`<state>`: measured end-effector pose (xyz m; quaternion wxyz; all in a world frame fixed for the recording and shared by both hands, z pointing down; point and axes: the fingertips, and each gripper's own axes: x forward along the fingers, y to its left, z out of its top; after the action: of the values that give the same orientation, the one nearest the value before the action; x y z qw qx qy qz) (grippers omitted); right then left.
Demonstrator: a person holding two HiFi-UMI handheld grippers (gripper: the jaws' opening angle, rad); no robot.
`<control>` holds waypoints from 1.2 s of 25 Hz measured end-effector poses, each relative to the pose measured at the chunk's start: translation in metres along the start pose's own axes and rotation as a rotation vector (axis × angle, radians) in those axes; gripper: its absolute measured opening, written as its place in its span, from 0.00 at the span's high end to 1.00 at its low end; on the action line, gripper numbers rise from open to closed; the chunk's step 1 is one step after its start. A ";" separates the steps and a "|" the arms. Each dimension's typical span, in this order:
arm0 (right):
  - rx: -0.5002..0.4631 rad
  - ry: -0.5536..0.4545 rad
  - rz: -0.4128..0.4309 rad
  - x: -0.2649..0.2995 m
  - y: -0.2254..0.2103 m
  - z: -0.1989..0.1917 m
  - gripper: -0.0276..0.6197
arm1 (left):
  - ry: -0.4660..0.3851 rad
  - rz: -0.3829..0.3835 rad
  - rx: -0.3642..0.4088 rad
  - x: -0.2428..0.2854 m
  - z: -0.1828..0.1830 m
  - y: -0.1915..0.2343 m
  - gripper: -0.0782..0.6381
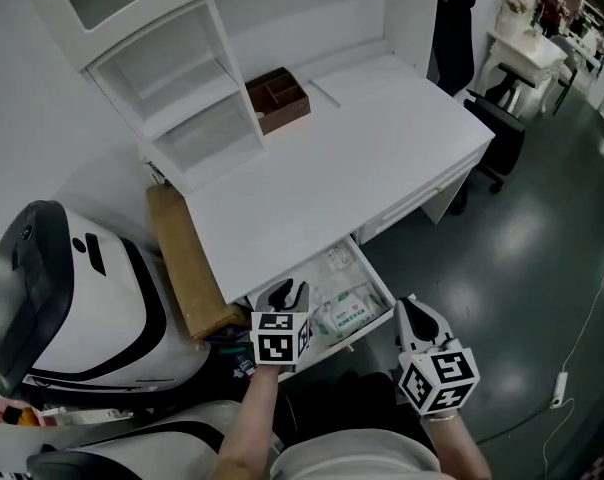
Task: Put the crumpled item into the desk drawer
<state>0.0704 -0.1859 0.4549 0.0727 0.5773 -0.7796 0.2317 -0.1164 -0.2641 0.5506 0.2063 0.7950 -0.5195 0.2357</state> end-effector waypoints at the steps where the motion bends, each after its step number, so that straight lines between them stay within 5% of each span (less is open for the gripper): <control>1: -0.002 -0.006 0.002 -0.001 0.001 0.002 0.95 | -0.016 0.004 -0.004 -0.006 0.005 0.000 0.76; 19: -0.039 -0.100 0.060 -0.018 0.022 0.028 0.95 | -0.249 0.041 -0.022 -0.104 0.049 -0.014 0.88; 30: -0.026 -0.110 0.136 -0.023 0.035 0.034 0.95 | -0.288 0.072 -0.075 -0.138 0.038 -0.017 0.90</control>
<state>0.0503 -0.1729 0.4058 0.0215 0.5338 -0.8228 0.1938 -0.1427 -0.1791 0.4379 0.1505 0.7933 -0.5802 0.1069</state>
